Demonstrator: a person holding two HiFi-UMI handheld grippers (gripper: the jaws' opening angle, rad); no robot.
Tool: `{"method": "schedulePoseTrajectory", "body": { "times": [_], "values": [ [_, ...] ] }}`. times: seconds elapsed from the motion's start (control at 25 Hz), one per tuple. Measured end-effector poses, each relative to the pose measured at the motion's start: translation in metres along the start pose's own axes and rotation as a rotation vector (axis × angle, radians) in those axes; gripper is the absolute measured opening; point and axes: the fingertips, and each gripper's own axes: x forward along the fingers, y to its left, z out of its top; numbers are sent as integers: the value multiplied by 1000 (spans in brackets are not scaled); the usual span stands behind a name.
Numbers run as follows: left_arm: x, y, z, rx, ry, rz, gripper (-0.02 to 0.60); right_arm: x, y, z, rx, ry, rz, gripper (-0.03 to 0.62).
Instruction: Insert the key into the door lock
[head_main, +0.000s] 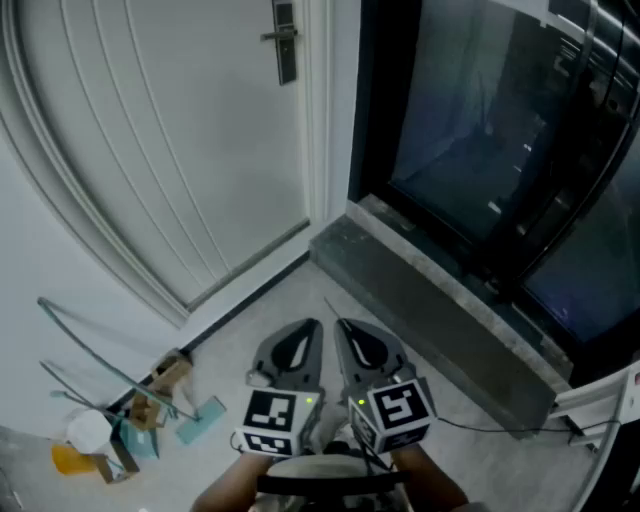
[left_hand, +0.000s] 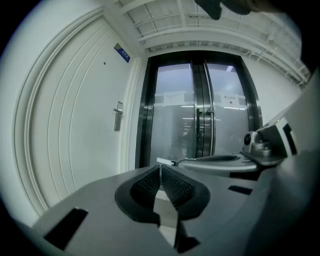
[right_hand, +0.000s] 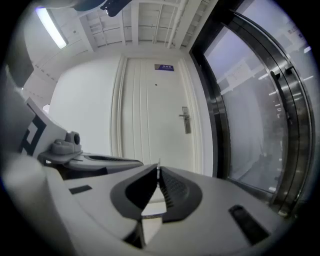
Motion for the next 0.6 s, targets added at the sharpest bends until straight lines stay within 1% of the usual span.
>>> {"method": "schedulePoseTrajectory", "body": {
  "times": [0.12, 0.44, 0.6],
  "values": [
    [1, 1, -1, 23, -12, -1, 25, -1, 1, 0, -1, 0, 4, 20],
    [3, -1, -2, 13, 1, -2, 25, -1, -1, 1, -3, -9, 4, 20],
    [8, 0, -4, 32, -7, 0, 25, 1, -6, 0, -3, -20, -1, 20]
  ]
}}
